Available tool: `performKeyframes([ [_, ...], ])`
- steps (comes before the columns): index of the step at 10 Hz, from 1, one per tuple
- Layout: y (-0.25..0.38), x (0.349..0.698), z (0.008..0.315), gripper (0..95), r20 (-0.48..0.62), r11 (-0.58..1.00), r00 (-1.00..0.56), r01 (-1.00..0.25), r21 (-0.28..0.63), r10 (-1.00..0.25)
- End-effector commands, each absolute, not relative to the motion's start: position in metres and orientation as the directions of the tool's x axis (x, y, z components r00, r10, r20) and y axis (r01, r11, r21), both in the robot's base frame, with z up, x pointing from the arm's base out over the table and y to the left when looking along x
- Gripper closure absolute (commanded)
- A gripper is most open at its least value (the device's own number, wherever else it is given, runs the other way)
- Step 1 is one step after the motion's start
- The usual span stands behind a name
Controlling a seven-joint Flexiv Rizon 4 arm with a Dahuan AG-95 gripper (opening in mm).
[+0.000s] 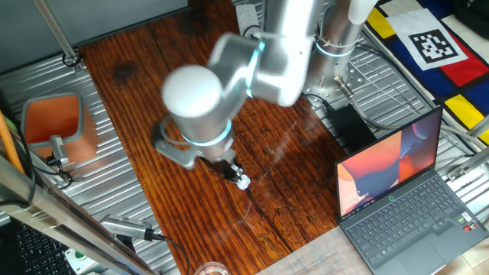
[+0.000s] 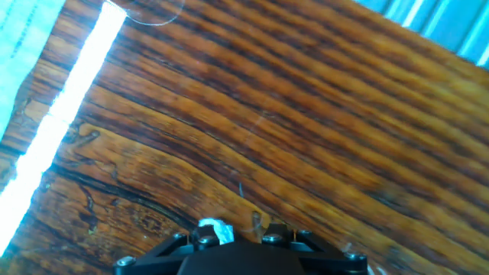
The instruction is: Put the garbage in the trash can
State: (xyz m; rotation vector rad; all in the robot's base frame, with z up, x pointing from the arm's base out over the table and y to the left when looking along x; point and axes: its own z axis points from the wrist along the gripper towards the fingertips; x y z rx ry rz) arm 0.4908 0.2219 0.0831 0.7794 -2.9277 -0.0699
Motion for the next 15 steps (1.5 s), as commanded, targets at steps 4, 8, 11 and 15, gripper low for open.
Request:
performKeyframes([
  [4,0.214,0.481,0.058,57.0,0.086,0.861,-0.857,-0.501,0.091,-0.508],
  [8,0.215,0.473,0.048,38.0,0.074,0.865,-0.865,-0.487,0.12,-0.496],
  [11,0.214,0.473,0.044,57.0,0.074,0.871,-0.871,-0.477,0.119,-0.486],
  [15,0.214,0.473,0.046,57.0,0.078,0.811,-0.81,-0.571,0.127,-0.582],
])
